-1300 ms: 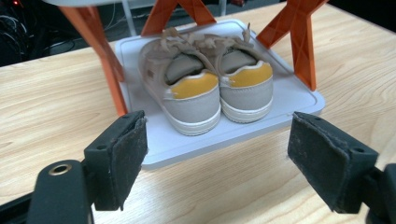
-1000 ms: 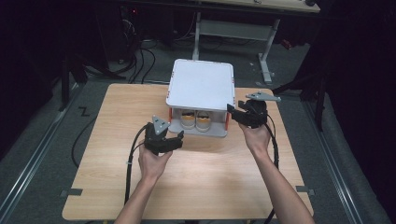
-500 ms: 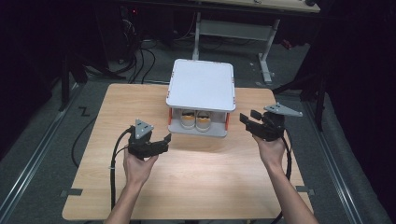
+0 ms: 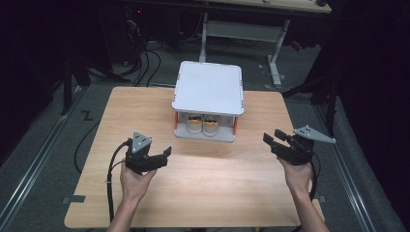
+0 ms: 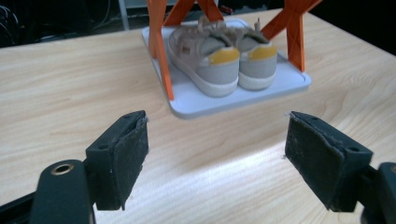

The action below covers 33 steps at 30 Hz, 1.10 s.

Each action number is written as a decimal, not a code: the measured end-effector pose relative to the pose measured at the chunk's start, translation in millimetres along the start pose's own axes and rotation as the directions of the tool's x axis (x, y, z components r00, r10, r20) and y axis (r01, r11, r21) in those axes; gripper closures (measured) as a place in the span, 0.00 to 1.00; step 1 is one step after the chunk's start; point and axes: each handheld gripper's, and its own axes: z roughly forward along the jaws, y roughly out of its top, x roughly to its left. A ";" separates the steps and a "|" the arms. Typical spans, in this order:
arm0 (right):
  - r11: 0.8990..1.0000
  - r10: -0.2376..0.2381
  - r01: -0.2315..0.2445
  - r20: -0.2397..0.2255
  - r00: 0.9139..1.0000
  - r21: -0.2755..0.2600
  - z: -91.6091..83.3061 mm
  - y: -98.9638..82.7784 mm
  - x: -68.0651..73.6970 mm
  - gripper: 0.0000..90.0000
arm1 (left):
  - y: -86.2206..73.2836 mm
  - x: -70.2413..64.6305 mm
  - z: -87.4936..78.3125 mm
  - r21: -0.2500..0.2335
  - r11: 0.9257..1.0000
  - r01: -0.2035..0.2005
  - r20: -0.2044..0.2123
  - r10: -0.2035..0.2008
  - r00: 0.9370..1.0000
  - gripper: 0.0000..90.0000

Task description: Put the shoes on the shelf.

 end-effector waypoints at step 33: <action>0.982 0.032 -0.063 0.171 0.985 0.179 13.7 -109.9 -32.4 0.50 | -61.3 28.0 21.2 0.123 0.989 0.078 -0.125 -0.062 0.990 0.25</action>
